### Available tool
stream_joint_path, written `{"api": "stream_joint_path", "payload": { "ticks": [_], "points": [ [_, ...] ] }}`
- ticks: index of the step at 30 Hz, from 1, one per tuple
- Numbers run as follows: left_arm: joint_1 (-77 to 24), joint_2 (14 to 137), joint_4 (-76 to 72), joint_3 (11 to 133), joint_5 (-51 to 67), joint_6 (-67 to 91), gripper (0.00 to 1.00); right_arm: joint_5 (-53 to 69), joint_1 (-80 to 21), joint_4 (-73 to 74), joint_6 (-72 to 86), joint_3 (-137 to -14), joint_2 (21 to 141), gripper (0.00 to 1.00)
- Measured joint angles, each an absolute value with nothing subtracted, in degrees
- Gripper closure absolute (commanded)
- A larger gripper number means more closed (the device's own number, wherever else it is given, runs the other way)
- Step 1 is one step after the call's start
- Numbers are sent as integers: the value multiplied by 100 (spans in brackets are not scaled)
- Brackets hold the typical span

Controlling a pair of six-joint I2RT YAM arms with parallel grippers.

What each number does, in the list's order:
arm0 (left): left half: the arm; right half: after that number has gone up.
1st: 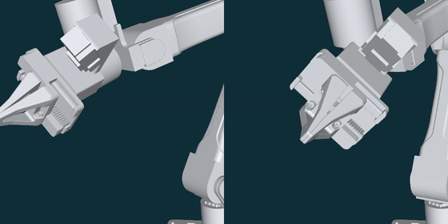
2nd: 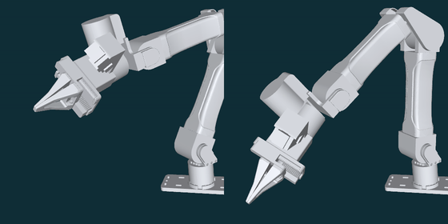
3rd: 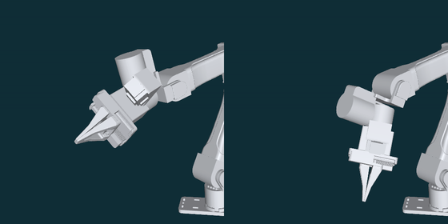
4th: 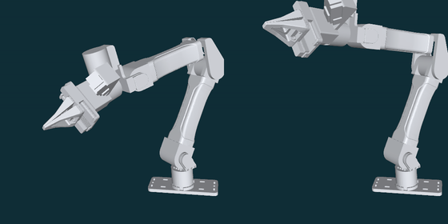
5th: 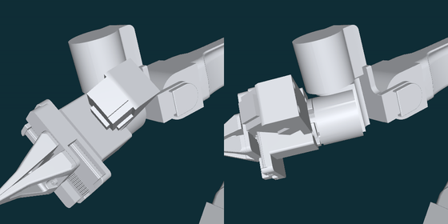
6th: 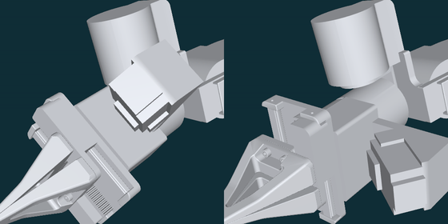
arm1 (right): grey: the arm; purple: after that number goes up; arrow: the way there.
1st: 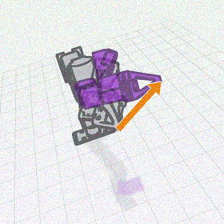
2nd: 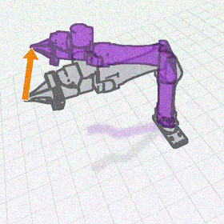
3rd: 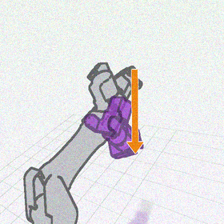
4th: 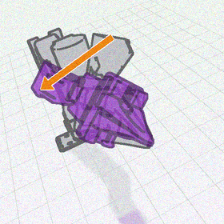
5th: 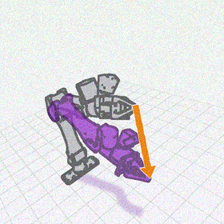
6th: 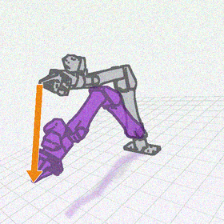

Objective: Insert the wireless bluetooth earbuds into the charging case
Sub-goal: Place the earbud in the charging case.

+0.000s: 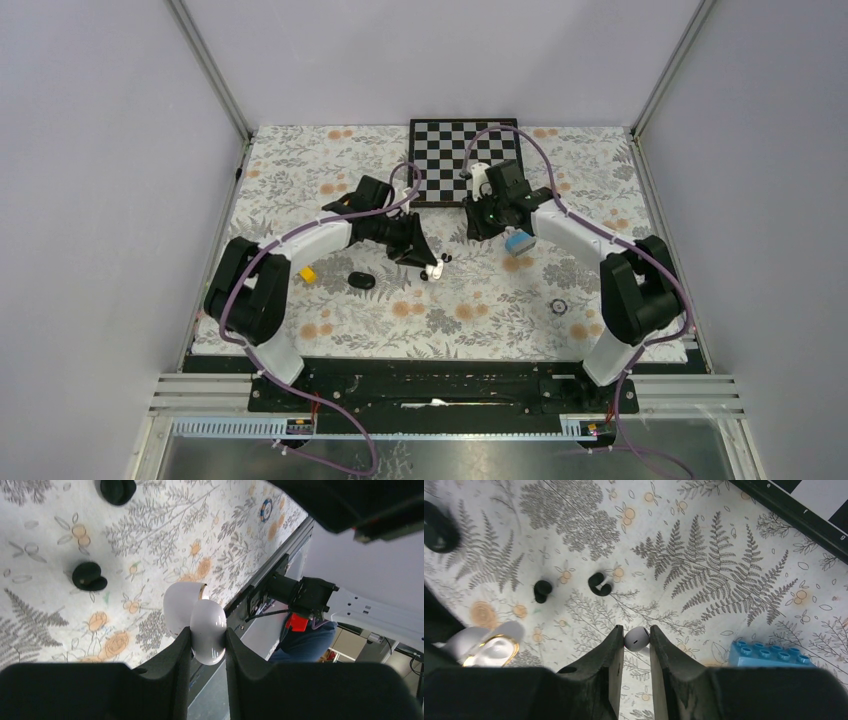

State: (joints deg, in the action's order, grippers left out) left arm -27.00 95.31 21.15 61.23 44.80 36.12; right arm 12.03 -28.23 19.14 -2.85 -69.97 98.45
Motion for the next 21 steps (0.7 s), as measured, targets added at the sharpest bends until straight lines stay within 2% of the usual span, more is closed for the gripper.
{"api": "stream_joint_path", "payload": {
  "ticks": [9, 21],
  "points": [
    [-2580, 10294, 1737, 6814, 4587, 3774, 100, 1994, -2685, 1339, 364, -6674, 9122, 79],
    [-2504, 10637, 58, 6866, 5054, 5028, 100, 2775, -2665, -102, 1385, -6082, 8202, 78]
  ]
}}
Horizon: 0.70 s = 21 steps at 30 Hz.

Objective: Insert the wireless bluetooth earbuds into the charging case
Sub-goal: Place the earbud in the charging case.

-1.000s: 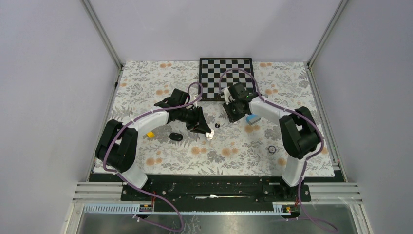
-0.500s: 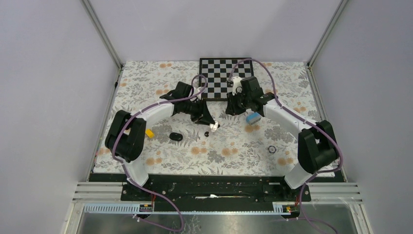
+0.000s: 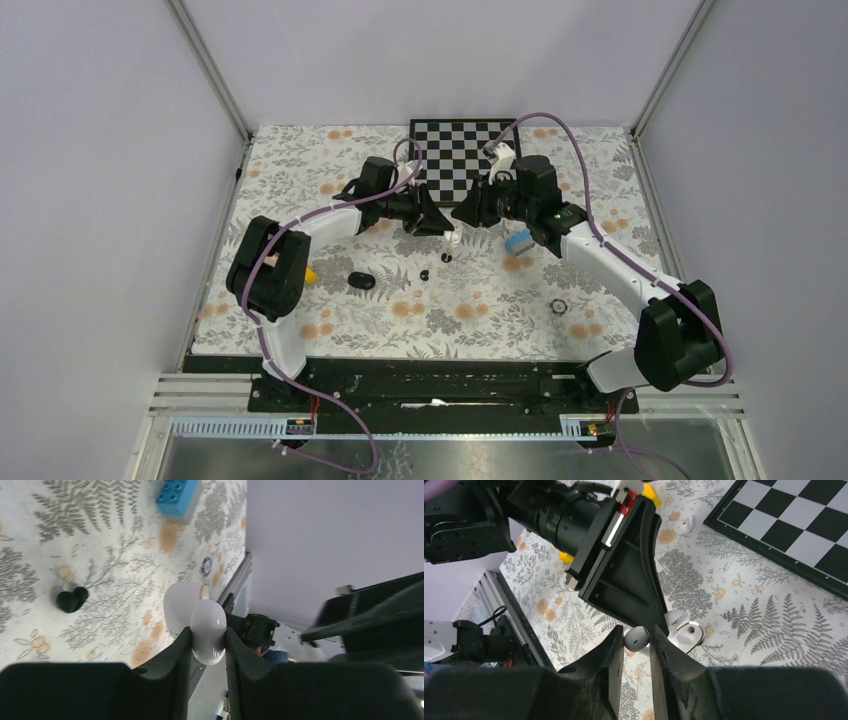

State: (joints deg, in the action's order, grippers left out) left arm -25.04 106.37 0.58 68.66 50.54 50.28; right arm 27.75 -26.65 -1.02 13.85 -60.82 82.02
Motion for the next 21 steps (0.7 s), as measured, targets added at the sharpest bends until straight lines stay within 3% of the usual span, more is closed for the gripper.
{"api": "stream_joint_path", "payload": {
  "ticks": [21],
  "points": [
    [-2137, 10634, -1535, 6582, 5815, 6858, 100, 2897, -2661, -1507, 2250, -5297, 7758, 78]
  ]
}}
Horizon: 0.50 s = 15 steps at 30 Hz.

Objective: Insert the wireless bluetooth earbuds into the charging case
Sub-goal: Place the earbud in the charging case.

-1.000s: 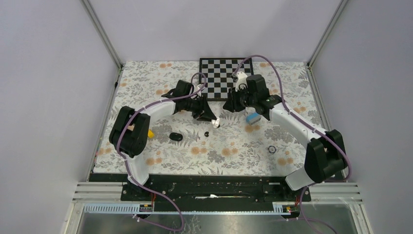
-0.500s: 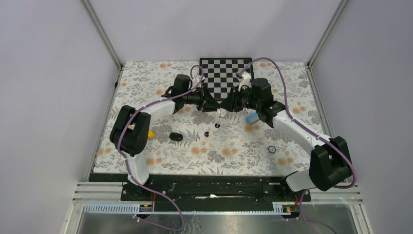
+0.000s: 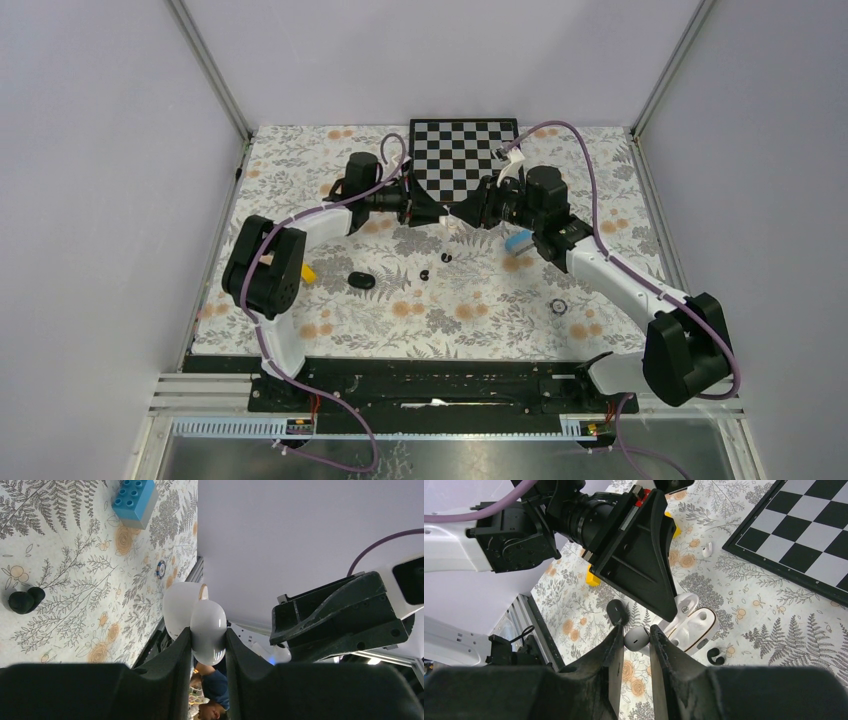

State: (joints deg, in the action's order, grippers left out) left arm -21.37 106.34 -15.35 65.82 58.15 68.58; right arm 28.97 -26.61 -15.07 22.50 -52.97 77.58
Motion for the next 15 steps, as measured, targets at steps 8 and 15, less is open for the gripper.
{"api": "stream_joint_path", "payload": {
  "ticks": [8, 15],
  "points": [
    [-2071, 10595, -2296, 6257, 5937, 7500, 100, 2899, -2661, -1905, 2504, -5137, 7752, 79],
    [-2023, 10508, -3205, 5992, 6029, 8193, 100, 2899, -2652, -2303, 2755, -4971, 7752, 79]
  ]
}}
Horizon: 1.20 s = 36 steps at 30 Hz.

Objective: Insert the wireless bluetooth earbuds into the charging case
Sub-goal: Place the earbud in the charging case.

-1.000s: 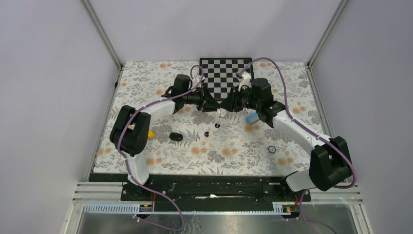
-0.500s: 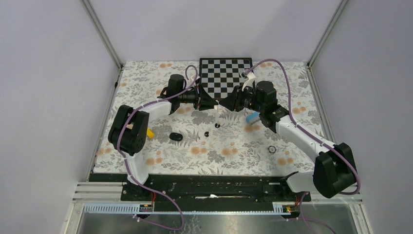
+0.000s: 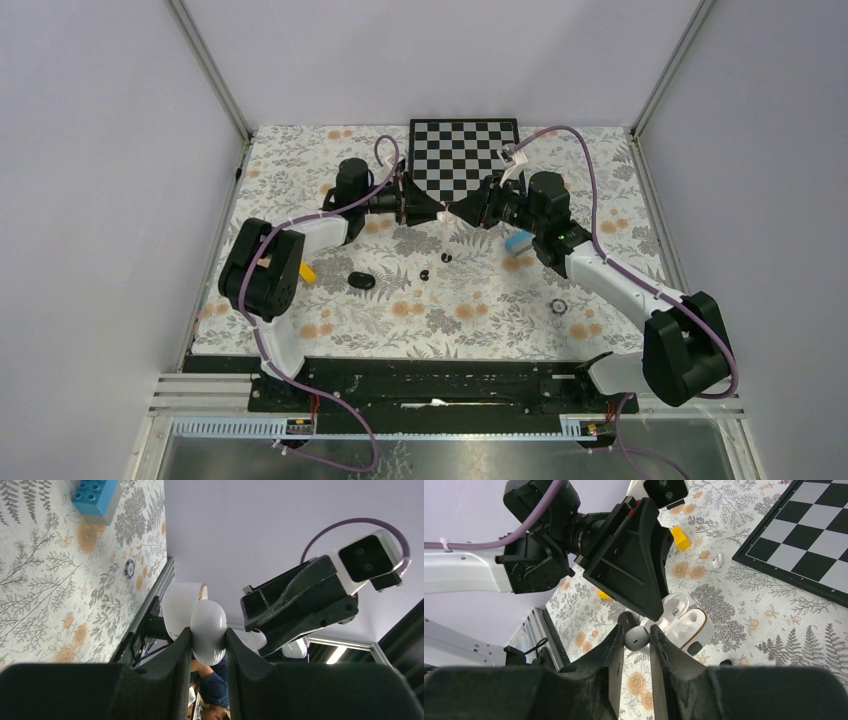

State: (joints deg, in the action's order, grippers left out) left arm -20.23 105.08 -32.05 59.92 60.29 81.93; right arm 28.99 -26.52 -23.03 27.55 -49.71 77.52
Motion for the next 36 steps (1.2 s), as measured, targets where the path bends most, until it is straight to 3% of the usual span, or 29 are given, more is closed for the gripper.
{"api": "stream_joint_path", "payload": {
  "ticks": [19, 36],
  "points": [
    [-2012, 10506, -4956, 5618, 6069, 9459, 100, 2956, -2617, -3059, 3336, -4770, 7754, 79],
    [-2012, 10506, -5113, 5568, 6066, 9612, 100, 2971, -2617, -3212, 3435, -4729, 7881, 79]
  ]
}}
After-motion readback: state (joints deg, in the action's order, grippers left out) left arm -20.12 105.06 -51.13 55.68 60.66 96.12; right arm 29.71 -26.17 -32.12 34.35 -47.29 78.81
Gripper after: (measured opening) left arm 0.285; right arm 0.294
